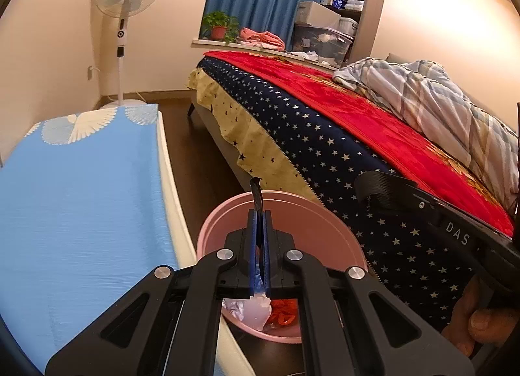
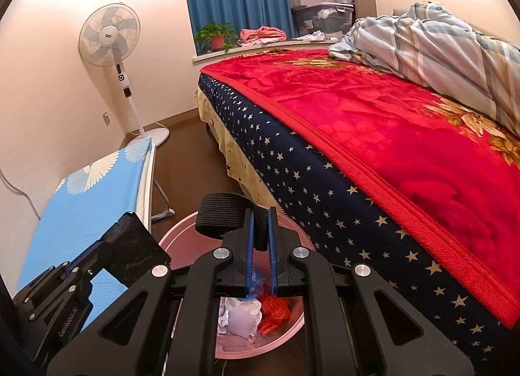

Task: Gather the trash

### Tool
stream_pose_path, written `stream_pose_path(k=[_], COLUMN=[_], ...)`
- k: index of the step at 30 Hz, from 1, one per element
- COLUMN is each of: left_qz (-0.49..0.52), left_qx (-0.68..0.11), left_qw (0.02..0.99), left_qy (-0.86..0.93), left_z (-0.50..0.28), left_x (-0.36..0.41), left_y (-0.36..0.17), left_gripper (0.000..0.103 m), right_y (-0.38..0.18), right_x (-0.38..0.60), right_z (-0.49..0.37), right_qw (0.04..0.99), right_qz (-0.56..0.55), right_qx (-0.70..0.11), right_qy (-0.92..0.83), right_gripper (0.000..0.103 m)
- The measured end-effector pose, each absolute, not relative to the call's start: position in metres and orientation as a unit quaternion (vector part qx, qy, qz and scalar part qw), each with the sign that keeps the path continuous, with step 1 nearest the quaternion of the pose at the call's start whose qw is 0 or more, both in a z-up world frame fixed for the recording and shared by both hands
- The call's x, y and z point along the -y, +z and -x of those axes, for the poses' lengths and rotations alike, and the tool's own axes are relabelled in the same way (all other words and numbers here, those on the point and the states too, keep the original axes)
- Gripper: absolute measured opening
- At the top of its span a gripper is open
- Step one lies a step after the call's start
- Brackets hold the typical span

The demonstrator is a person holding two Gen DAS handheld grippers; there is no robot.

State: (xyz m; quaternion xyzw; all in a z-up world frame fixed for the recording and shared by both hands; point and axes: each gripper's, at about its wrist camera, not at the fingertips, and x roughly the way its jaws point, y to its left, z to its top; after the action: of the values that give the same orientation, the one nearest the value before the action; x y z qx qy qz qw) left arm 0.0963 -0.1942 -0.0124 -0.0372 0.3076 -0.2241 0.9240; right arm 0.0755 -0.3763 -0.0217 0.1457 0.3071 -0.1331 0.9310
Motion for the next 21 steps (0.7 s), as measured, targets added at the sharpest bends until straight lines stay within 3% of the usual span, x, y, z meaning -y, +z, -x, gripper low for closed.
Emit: stream_pose_path(k=[4, 5, 6, 7, 9, 11, 12, 15, 19, 21], left_qz=[0.033, 0.03, 0.028, 0.027, 0.031, 0.038, 0.04, 0.038, 0.033, 0.034], left_qx=[-0.312, -0.315, -0.318, -0.319, -0.311, -0.31, -0.309, -0.296, -0.272, -0.263], left_qw=[0.918, 0.917, 0.915, 0.916, 0.921, 0.923, 0.924, 0.929, 0.939, 0.944], left_qy=[-0.243, -0.244, -0.245, -0.243, -0.231, -0.225, -0.222, -0.217, -0.21, -0.199], left_z=[-0.098, -0.099, -0.1, -0.1, -0.098, -0.098, -0.097, -0.09, -0.074, -0.068], left_x=[0.201, 0.203, 0.204, 0.204, 0.199, 0.192, 0.189, 0.178, 0.164, 0.156], left_y=[-0.014, -0.014, -0.016, -0.017, -0.016, -0.013, -0.011, -0.002, 0.011, 0.018], left_gripper=[0.005, 0.008, 0.021, 0.045, 0.06, 0.061, 0.062, 0.073, 0.091, 0.095], right_y=[-0.023, -0.023, -0.022, -0.021, -0.017, -0.014, -0.013, -0.003, 0.009, 0.014], right_x=[0.38, 0.381, 0.383, 0.384, 0.385, 0.386, 0.387, 0.385, 0.381, 0.378], right_z=[-0.076, -0.076, -0.076, -0.074, -0.072, -0.07, -0.069, -0.063, -0.056, -0.05], right_qw=[0.929, 0.928, 0.928, 0.929, 0.93, 0.93, 0.93, 0.933, 0.937, 0.938], right_qz=[-0.149, -0.152, -0.153, -0.152, -0.152, -0.154, -0.155, -0.155, -0.15, -0.151], right_qx=[-0.309, -0.309, -0.308, -0.303, -0.297, -0.295, -0.294, -0.284, -0.278, -0.277], right_qy=[-0.138, -0.14, -0.143, -0.151, -0.155, -0.157, -0.158, -0.156, -0.147, -0.142], right_gripper=[0.017, 0.034, 0.062, 0.072, 0.076, 0.079, 0.085, 0.096, 0.098, 0.098])
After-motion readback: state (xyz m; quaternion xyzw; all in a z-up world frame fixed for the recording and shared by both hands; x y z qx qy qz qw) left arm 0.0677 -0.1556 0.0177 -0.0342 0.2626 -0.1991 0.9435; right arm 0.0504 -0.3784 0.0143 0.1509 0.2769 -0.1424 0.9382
